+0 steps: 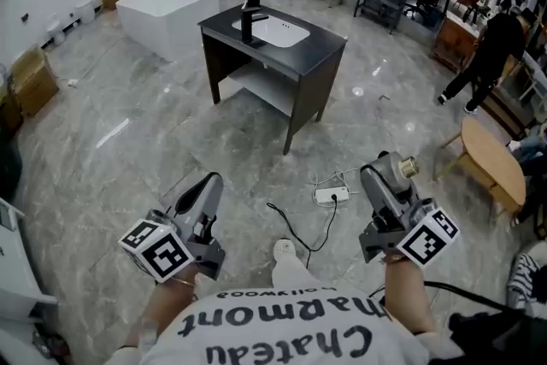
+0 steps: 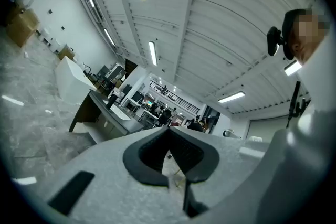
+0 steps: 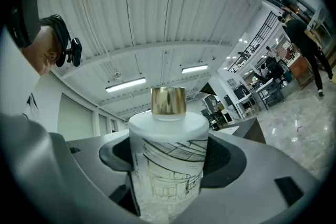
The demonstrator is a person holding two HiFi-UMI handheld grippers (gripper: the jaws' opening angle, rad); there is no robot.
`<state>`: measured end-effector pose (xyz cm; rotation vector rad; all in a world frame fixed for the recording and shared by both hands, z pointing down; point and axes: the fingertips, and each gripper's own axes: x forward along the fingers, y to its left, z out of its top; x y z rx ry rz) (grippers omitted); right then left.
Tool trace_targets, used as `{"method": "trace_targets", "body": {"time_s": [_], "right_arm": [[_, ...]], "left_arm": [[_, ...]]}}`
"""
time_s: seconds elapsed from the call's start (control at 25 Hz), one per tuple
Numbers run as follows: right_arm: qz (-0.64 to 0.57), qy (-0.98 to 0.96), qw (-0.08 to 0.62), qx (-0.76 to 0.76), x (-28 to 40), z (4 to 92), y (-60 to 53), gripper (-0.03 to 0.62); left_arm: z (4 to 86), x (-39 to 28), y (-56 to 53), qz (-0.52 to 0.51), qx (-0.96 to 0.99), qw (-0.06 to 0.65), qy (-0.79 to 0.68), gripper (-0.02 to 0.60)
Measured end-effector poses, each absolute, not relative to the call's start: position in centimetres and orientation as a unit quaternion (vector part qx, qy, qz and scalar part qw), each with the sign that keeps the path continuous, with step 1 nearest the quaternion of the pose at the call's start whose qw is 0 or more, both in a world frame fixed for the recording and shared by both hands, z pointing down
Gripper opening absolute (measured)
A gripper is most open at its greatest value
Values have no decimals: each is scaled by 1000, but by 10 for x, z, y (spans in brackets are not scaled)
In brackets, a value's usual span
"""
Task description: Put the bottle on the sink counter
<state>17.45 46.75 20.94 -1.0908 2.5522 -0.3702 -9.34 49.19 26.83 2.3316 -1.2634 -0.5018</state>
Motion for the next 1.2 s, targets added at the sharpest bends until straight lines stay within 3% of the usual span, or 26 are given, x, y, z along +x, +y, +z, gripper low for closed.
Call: {"method": "trace_targets", "body": {"time_s": [0.84,1.2], "right_arm": [[-149,909,172,-350,173,208,186,342],[-159,910,162,-348,180,229,124,342]], "left_arm": [[273,-100,256,-184,823,214,-493,15],[295,-89,200,-175,819,231,-496,15]]}}
